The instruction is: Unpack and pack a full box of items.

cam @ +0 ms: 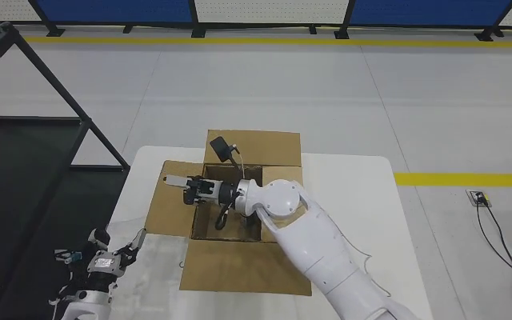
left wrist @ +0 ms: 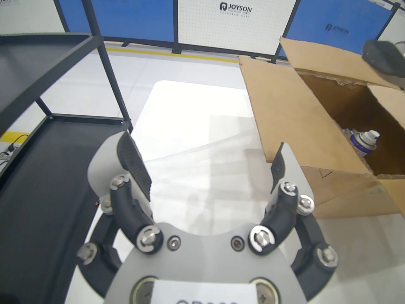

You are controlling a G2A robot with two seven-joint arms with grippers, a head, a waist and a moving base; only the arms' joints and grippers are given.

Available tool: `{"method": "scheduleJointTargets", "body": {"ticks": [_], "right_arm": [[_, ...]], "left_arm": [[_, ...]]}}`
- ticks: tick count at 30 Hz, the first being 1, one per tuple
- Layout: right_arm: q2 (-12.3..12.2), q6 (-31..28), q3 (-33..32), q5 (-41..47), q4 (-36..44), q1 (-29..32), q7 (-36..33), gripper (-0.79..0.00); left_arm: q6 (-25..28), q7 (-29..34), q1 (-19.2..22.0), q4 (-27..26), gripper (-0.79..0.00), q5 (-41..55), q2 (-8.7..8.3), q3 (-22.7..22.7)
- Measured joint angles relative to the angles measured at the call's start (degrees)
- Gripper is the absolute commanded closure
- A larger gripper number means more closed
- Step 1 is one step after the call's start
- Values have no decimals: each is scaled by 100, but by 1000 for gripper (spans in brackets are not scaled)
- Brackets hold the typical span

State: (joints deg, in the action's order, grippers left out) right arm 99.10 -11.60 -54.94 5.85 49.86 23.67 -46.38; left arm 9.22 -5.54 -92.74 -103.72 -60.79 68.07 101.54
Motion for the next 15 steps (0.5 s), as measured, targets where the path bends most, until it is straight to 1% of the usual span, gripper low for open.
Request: {"method": "scheduleJointTargets", "body": {"ticks": [8,15], "right_arm": [[-155,78,-280,-203,578,385,38,-785],[-299,189,-535,-387,1123,777,35,-785]], "left_arm": [[-47,-266,-385,-695,-785,33,31,82],[59,-489,-776,-1378,-785,-61,52,183]]}}
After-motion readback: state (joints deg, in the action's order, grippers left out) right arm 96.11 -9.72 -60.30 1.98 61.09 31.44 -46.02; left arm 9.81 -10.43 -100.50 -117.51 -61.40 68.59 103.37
